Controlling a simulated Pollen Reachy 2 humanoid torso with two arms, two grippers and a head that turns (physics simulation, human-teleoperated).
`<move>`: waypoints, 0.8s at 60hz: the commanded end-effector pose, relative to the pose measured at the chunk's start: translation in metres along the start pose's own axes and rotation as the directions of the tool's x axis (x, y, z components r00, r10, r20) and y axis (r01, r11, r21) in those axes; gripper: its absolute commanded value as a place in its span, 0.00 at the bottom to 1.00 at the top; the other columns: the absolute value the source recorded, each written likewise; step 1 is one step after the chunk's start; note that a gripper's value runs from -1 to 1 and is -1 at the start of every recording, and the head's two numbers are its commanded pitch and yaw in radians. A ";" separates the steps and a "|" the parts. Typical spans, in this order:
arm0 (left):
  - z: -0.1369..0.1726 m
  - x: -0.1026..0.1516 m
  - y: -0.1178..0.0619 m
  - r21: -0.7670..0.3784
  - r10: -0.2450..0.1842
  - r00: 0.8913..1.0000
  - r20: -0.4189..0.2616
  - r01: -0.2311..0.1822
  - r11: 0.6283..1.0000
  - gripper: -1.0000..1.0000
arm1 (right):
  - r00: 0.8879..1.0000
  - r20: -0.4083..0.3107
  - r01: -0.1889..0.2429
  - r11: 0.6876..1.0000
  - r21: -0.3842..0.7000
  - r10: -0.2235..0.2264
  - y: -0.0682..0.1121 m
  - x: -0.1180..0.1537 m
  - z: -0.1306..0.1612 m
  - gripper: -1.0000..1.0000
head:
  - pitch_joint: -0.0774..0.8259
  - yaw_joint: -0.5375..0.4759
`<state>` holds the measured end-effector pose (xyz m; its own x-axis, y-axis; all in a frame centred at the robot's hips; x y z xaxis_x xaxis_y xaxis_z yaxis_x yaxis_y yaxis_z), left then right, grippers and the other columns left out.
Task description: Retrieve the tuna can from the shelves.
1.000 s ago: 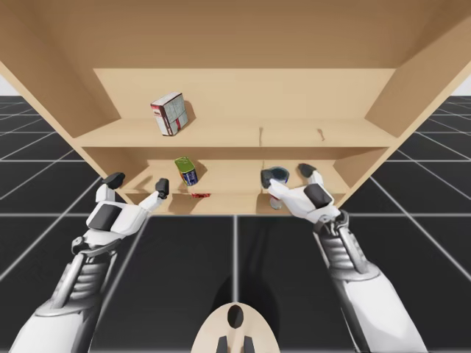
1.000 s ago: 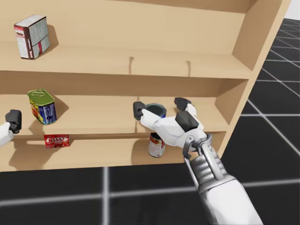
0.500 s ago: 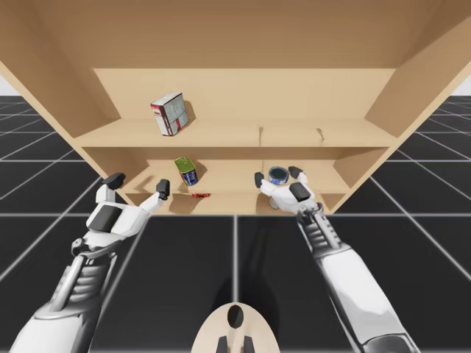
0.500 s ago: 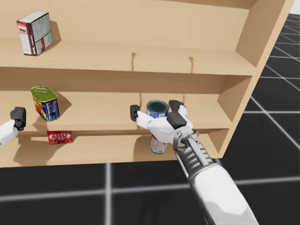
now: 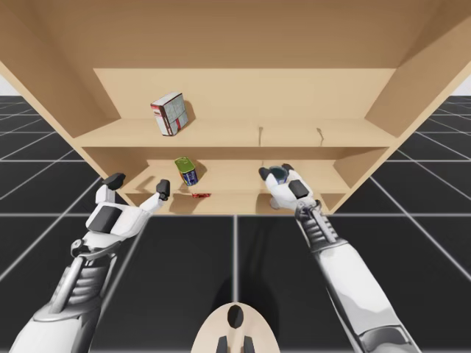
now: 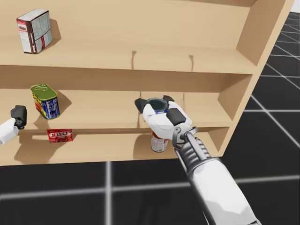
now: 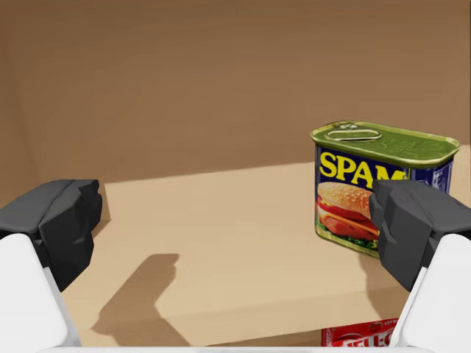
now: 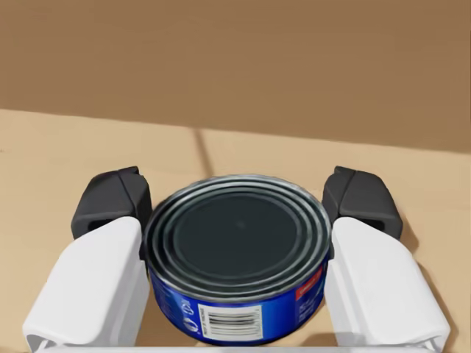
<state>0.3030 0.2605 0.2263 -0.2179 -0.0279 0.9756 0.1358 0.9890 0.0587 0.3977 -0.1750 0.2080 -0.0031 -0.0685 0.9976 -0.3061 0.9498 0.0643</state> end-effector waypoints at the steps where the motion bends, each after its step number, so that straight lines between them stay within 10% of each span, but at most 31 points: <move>1: 0.000 0.000 -0.001 -0.002 0.001 1.000 0.000 -0.001 1.000 0.00 | 0.993 -0.082 0.082 0.997 -0.001 -0.082 0.009 -0.028 0.010 1.00 | 0.61 0.34; 25: 0.001 0.001 -0.002 0.000 0.003 1.000 -0.001 -0.003 1.000 0.00 | 0.996 0.067 0.059 0.998 0.022 -0.061 0.019 0.020 0.028 1.00 | 0.62 0.34; 48: 0.001 0.001 -0.003 -0.002 0.003 1.000 0.000 -0.003 1.000 0.00 | 0.986 0.168 -0.014 0.998 0.060 0.004 0.037 0.024 0.104 1.00 | 0.61 0.34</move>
<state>0.3015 0.2582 0.2268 -0.2174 -0.0250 0.9758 0.1379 0.9889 0.0561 0.3191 -0.1786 0.2296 -0.1240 -0.0920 0.9880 -0.3401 0.9393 0.0447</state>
